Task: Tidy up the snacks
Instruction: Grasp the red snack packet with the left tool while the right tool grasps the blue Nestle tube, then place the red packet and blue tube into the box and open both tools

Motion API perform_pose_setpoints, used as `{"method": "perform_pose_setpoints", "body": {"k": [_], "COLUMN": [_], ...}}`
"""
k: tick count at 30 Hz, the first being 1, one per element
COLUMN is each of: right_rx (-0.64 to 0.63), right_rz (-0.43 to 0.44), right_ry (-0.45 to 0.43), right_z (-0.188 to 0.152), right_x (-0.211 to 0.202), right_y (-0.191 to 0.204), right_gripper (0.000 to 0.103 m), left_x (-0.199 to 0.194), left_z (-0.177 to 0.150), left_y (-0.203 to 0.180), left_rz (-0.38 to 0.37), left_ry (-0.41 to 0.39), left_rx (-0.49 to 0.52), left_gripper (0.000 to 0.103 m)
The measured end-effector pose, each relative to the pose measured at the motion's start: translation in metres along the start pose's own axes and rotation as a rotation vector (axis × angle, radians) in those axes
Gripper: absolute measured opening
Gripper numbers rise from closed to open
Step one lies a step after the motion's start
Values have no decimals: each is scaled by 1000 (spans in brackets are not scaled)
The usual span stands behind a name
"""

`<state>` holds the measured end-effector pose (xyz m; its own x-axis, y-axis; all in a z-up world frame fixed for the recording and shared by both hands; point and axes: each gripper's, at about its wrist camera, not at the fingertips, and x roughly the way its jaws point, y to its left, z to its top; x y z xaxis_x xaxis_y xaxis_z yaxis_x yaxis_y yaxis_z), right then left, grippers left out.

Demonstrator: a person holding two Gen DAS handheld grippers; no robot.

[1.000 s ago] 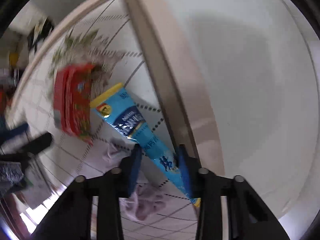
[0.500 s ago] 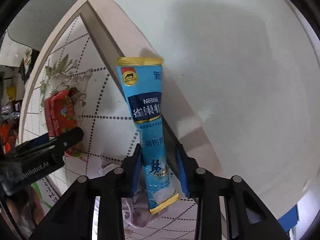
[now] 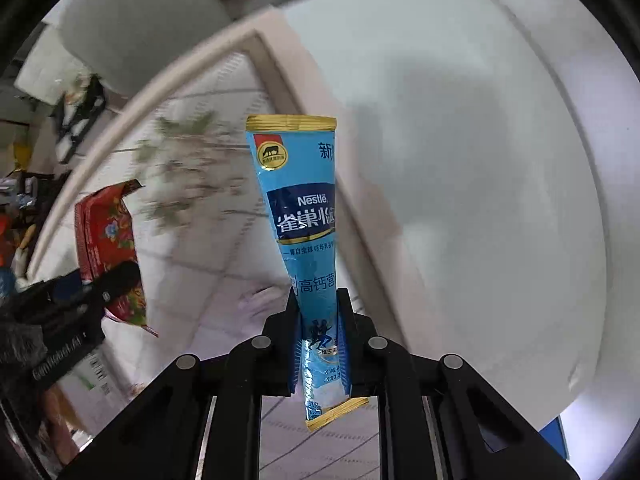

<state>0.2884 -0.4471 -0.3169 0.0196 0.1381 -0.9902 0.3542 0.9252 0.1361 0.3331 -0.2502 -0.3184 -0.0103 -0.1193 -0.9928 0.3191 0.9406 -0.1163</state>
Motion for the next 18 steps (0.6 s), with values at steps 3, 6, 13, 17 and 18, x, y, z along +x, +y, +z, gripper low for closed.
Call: {"method": "perform_pose_setpoints", "body": {"k": [3, 6, 13, 17, 18], "right_rx": [-54, -107, -239, -300, -308], "right_rz": [48, 106, 195, 216, 225], "right_ry": [-35, -52, -58, -27, -13], "right_z": [-15, -43, -127, -176, -185], "right_x": [-28, -48, -87, -91, -88], "right_y": [33, 74, 179, 250, 265], "right_gripper": [16, 16, 16, 16, 16], "left_x": [-40, -75, -130, -148, -152], "left_z": [-31, -57, -124, -168, -181], "left_y": [16, 39, 128, 185, 202], "left_rz": [-40, -69, -72, -38, -24], "left_ry": [-57, -103, -168, -171, -169], "left_rx": [-14, -40, -127, -162, -179], "left_gripper": [44, 44, 44, 44, 44]}}
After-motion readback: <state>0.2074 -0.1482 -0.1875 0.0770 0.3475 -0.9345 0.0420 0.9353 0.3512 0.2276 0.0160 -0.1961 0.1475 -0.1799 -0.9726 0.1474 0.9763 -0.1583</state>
